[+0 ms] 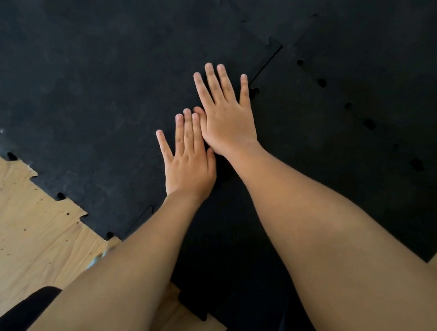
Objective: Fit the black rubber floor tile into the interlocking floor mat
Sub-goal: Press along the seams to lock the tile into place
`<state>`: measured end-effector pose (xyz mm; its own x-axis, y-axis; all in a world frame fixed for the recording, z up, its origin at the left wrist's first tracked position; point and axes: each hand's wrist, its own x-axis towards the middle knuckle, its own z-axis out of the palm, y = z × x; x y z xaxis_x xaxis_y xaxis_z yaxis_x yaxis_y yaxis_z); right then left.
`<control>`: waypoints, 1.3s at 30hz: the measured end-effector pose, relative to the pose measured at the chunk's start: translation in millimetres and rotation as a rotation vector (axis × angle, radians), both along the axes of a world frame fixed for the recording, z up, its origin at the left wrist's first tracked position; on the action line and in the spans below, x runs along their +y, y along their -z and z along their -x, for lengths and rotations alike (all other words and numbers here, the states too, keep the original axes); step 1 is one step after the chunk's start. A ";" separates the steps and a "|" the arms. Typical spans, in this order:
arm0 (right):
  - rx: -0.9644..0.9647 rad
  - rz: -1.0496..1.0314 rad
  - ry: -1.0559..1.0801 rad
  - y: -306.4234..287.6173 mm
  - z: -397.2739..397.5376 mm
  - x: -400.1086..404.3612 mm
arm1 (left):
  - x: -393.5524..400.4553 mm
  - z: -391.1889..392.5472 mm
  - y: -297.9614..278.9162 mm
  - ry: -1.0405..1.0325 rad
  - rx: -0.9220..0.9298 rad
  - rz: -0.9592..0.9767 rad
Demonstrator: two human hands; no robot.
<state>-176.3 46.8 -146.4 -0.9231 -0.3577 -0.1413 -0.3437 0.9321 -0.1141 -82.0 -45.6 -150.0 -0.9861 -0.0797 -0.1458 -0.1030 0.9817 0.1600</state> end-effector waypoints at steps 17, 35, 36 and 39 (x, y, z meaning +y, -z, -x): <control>-0.019 -0.096 0.022 -9.3 46.4 57.3 | 39.5 54.8 -7.7 0.146 -0.070 -0.014; -0.036 0.011 0.501 -17.6 144.7 115.6 | 109.5 149.2 -19.3 0.322 -0.056 -0.067; -0.051 0.038 0.585 -13.7 151.6 114.9 | 111.2 151.3 -15.7 0.331 -0.058 -0.064; -0.040 0.013 0.724 -2.4 158.8 104.9 | 112.4 151.3 -8.8 0.336 -0.039 -0.037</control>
<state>-335.0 151.7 -144.0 -0.9232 0.3397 -0.1795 0.3640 0.9228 -0.1258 -233.3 66.7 -141.2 -0.9499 0.2552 -0.1805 0.2189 0.9554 0.1984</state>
